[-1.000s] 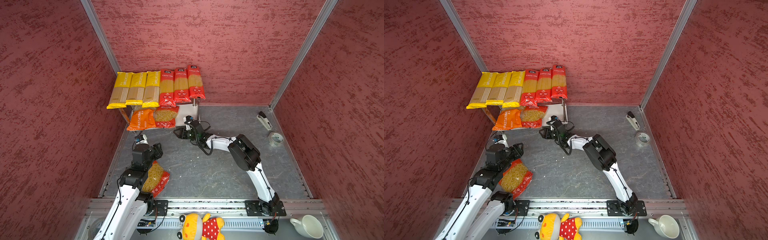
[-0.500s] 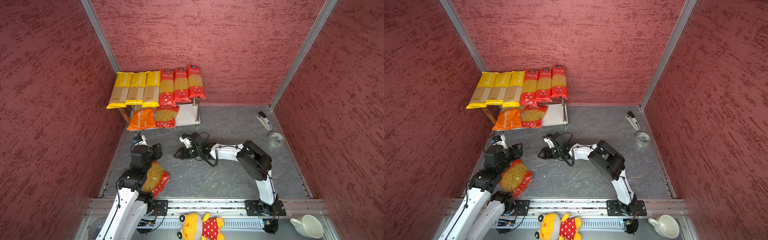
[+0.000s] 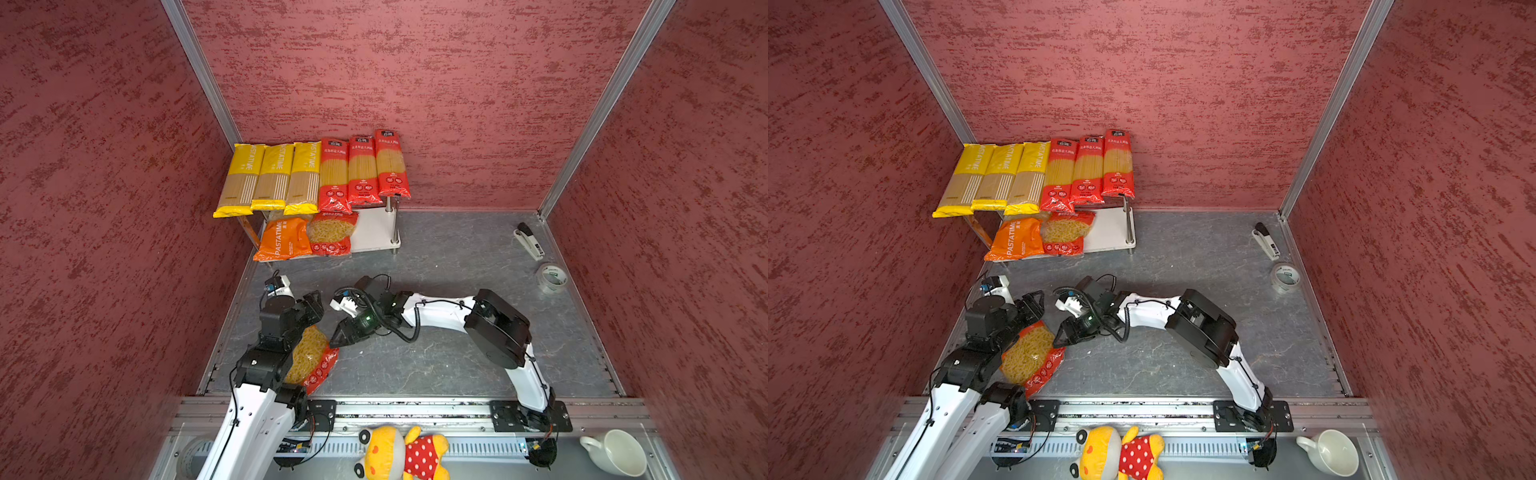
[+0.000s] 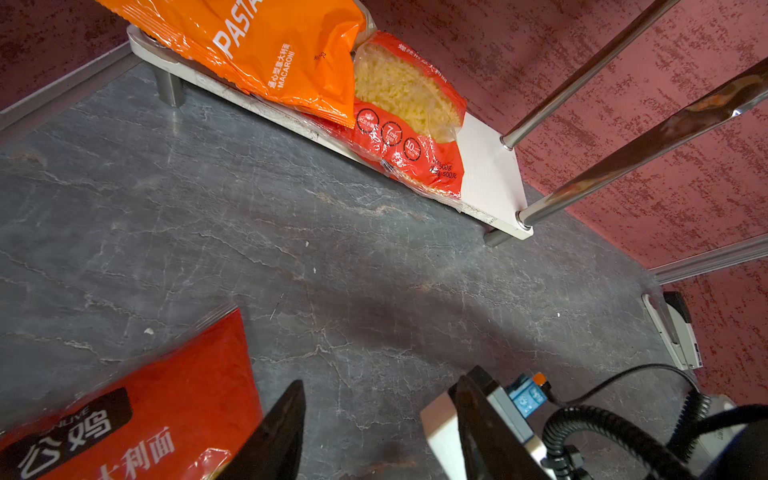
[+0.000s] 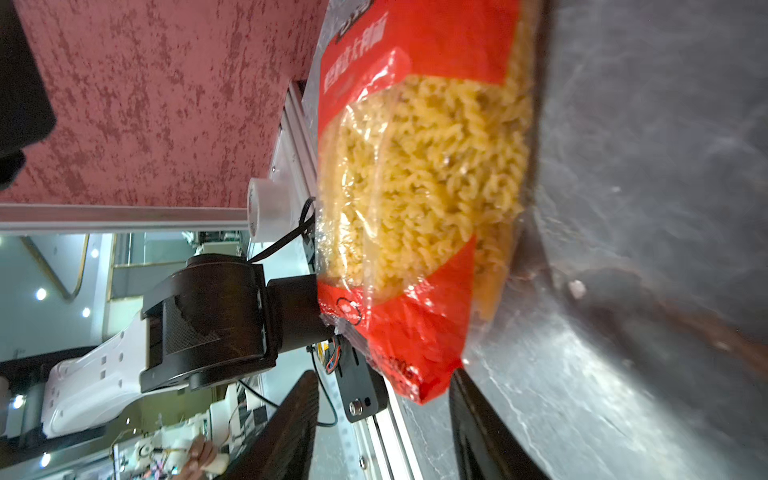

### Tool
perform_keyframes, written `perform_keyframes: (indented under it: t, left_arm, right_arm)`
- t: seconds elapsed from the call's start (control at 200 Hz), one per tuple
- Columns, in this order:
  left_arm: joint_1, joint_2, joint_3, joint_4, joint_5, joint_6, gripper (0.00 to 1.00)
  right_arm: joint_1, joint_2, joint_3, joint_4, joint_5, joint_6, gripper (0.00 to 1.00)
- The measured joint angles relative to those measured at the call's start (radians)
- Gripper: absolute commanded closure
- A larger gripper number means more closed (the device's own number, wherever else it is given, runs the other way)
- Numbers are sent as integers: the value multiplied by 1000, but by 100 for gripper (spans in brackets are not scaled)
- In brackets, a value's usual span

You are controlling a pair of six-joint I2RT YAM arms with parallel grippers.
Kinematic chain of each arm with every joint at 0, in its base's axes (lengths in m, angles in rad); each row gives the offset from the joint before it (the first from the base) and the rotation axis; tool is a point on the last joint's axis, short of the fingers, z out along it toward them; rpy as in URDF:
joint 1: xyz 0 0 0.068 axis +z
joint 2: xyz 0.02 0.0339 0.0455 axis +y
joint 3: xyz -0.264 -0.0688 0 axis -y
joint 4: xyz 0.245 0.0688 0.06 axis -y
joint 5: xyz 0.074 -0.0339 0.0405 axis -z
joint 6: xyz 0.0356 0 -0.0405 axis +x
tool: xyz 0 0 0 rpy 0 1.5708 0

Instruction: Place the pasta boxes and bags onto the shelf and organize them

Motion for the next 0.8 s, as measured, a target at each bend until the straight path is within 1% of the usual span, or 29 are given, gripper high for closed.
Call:
perform_keyframes:
  t: [0.11,0.24,0.396,0.511,0.621,0.736,0.797]
  left_arm:
    - [0,0,0,0,0,0,42]
    - [0,0,0,0,0,0,42]
    - [0,-10,0,-1,0,0,42]
    - [0,-12,0,-1,0,0,42]
    - [0,-12,0,-2,-3,0,42]
    - [1,-12,0,-12,-5,0,42]
    - [1,-12,-1,-16,-5,0,42]
  right_arm:
    - [17,40,54,-51,-15,-31,50]
    - [22,71,78,-97,-19,-55,51]
    - [24,95,120,-176,-4,-91,51]
    - [32,111,157,-225,13,-122,54]
    - [37,126,177,-249,22,-139,61]
    - [37,137,187,-265,39,-158,76]
    - [37,138,187,-270,52,-161,81]
